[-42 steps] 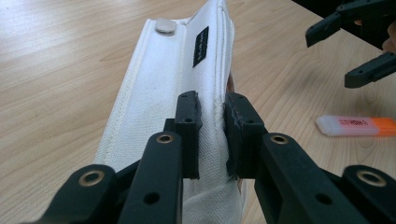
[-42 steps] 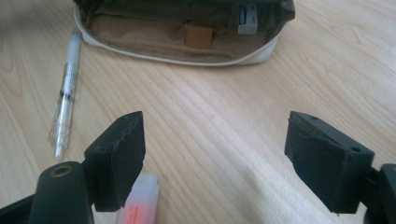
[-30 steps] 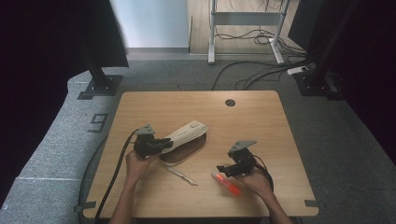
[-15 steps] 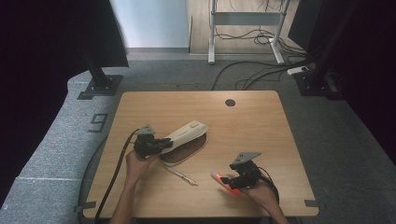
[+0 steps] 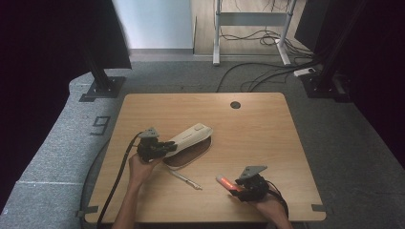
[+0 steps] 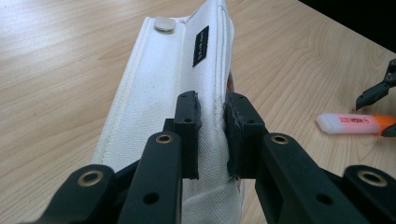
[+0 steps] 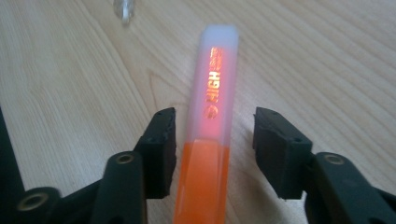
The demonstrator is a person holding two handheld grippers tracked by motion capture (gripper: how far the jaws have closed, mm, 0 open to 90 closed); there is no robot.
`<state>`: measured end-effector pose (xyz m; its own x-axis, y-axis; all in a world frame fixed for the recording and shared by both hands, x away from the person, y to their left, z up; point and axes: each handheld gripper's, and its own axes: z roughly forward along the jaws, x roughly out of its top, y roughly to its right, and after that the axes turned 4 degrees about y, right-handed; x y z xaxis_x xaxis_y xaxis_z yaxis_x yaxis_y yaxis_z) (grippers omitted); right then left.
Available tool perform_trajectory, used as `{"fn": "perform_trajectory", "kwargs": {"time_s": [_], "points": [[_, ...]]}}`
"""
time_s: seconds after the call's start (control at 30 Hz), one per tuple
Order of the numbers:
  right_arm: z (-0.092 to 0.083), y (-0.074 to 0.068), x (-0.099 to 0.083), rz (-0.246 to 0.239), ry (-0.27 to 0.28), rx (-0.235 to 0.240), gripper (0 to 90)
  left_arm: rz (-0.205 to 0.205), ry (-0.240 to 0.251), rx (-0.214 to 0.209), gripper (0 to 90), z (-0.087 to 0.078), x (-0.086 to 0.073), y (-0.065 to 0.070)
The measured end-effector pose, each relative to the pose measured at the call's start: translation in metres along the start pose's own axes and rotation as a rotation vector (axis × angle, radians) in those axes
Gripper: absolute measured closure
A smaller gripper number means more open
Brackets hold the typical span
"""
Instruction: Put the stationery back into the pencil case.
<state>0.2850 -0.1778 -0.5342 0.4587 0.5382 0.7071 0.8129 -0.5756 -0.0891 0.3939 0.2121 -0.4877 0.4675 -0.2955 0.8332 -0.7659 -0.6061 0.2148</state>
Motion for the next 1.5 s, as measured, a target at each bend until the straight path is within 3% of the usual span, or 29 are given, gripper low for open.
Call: {"fn": "perform_trajectory", "kwargs": {"time_s": [0.23,0.37,0.6,0.93,1.5], "points": [[0.003,-0.006,0.000,-0.046,-0.015,-0.021,63.4,-0.002,-0.002,-0.001,75.6,0.000,0.000,0.000],[0.003,-0.006,0.000,-0.043,-0.020,-0.025,65.4,-0.002,-0.002,-0.002,75.6,0.000,0.000,0.001],[0.003,-0.005,0.002,-0.024,-0.023,-0.039,65.6,-0.002,-0.001,-0.001,75.7,0.000,0.000,0.000],[-0.006,0.003,0.010,-0.004,0.018,-0.051,65.7,-0.005,0.002,0.000,76.2,0.000,0.000,0.000],[-0.002,0.020,0.044,-0.003,0.049,-0.050,65.7,-0.004,0.001,0.001,76.4,0.000,0.001,0.000]]}}
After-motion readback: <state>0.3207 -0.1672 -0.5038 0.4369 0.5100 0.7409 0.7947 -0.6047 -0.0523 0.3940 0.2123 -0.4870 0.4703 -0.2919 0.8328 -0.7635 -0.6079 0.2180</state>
